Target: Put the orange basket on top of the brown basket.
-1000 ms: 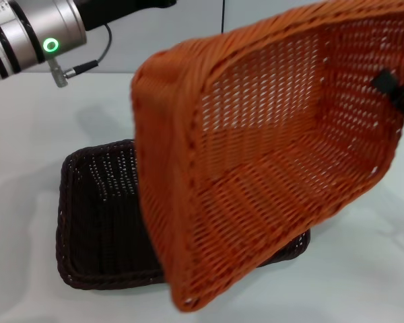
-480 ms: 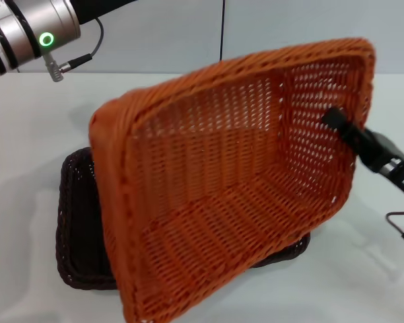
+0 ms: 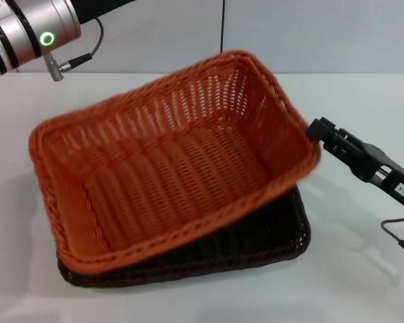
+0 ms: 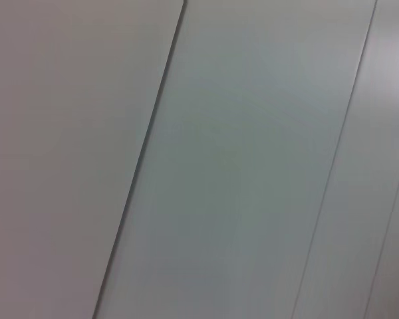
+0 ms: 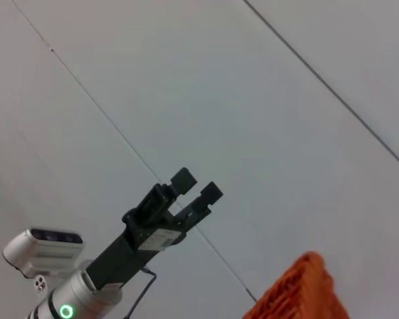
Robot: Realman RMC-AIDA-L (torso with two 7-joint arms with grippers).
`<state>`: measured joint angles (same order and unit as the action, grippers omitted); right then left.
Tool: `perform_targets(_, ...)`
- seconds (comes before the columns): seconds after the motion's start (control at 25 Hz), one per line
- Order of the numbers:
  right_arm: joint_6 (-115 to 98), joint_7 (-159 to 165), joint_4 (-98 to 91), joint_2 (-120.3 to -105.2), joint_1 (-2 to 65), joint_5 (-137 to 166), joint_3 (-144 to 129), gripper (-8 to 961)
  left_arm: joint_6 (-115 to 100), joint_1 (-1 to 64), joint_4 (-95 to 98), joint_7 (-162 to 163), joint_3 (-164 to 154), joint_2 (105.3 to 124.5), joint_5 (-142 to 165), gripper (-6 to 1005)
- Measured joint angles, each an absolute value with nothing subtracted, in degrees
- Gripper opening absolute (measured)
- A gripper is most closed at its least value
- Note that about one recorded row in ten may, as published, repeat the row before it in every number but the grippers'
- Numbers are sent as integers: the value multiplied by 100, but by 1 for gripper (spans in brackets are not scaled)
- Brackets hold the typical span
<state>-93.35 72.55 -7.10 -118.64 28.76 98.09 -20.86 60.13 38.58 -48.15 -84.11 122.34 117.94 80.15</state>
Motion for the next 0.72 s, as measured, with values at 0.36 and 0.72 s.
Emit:
perform_targets(0.36, -9679, 7473, -1301, -11846, 2532, 9538, -1987, 576, 5934, 3835, -4776, -8483, 12235, 11794, 7905, 862)
perform_targets(0.72, -9655, 7344, -2506, -11826, 1893, 8221, -1622, 579, 5995, 3601, -4780, -8759, 12233, 11796, 7398, 862)
